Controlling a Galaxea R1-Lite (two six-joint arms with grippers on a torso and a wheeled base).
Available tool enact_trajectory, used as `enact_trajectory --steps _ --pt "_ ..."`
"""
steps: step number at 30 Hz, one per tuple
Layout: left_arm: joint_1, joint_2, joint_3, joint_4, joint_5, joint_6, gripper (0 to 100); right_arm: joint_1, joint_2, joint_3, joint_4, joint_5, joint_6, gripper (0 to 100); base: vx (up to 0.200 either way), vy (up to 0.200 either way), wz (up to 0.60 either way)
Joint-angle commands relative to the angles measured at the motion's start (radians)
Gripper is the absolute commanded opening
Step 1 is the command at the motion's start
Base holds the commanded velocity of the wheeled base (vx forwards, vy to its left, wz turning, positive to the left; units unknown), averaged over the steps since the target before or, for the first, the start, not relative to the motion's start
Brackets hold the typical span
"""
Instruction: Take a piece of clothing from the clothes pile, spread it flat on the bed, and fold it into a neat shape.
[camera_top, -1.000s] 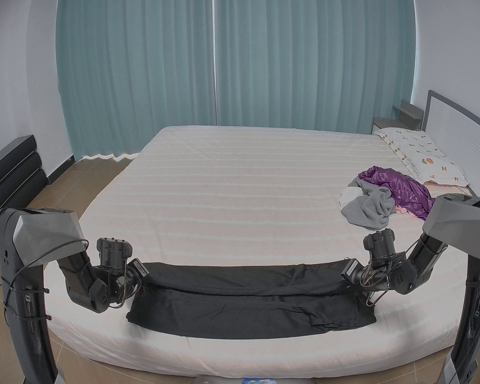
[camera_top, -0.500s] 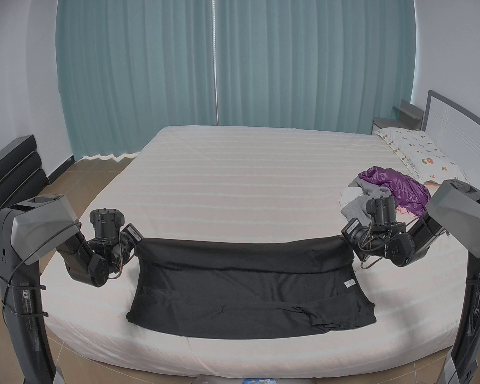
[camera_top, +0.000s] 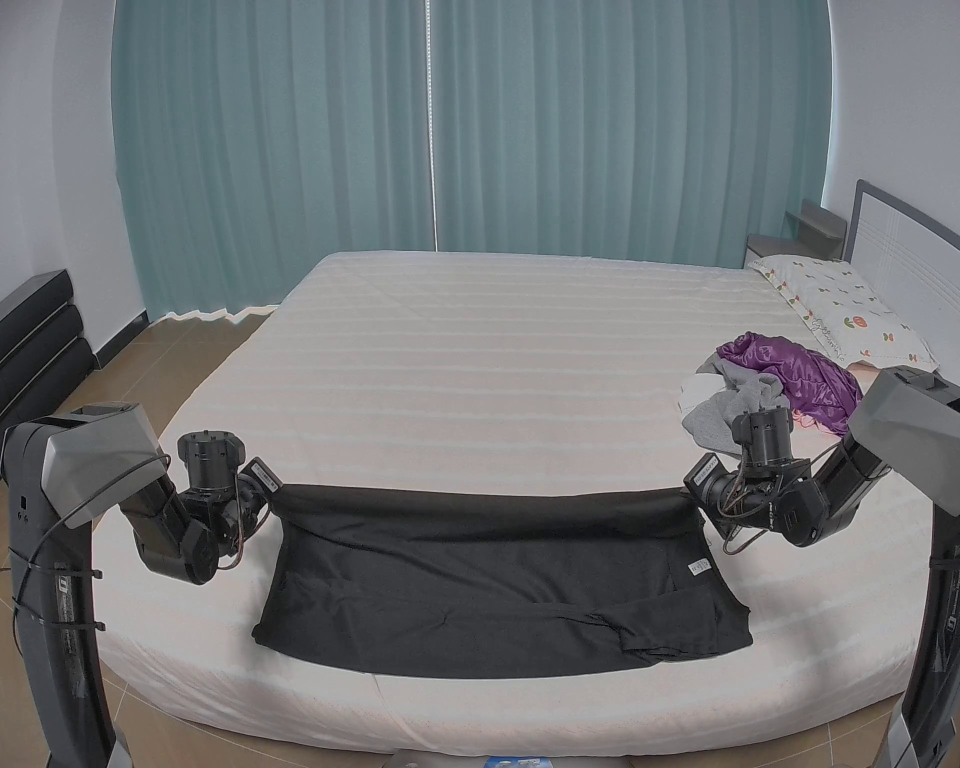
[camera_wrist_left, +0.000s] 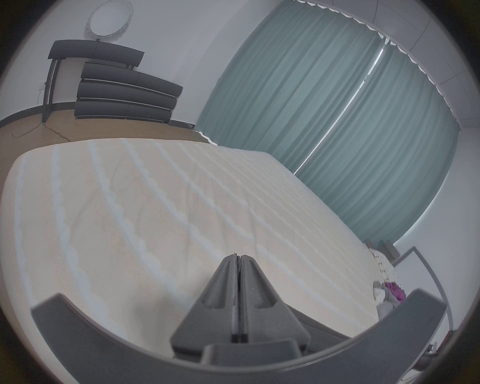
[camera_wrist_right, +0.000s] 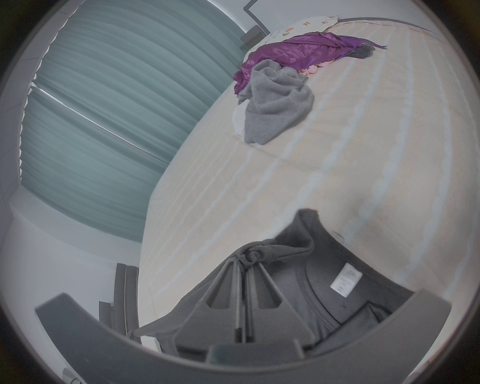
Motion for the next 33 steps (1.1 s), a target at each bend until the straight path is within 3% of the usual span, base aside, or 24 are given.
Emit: enact_trajectory --steps 1,8,21,22,23,24,31,33 --pt "0.0 -0.012 0.141 -0.075 -0.047 0.046 0 -0.003 -0.059 0.116 -0.025 0.015 -0.021 0 0.0 0.0 0.0" --pt "-0.002 -0.007 0.28 -0.16 -0.062 0.137 0 0.006 -0.062 0.242 -0.067 0.02 -0.095 0 0.0 0.0 0.0" --pt "-0.031 0.017 0.375 -0.161 -0.116 0.138 0 0.006 0.015 0.289 -0.076 0.038 -0.19 0 0.0 0.0 0.0" --pt "-0.034 0.016 0.38 -0.161 -0.116 0.138 100 0.007 0.015 0.289 -0.076 0.037 -0.19 0 0.0 0.0 0.0" --pt "-0.038 0.016 0.389 -0.161 -0.114 0.14 100 0.007 0.017 0.291 -0.076 0.037 -0.193 0 0.0 0.0 0.0" --pt "-0.04 0.016 0.391 -0.163 -0.114 0.14 100 0.007 0.017 0.291 -0.074 0.037 -0.194 100 0.0 0.0 0.0" --pt "-0.043 -0.016 0.391 -0.164 -0.112 0.135 100 -0.005 -0.028 0.283 -0.076 0.041 -0.194 100 0.0 0.0 0.0" --pt "-0.028 -0.053 0.349 -0.163 -0.116 0.127 100 -0.034 -0.051 0.239 -0.076 0.089 -0.188 100 0.0 0.0 0.0"
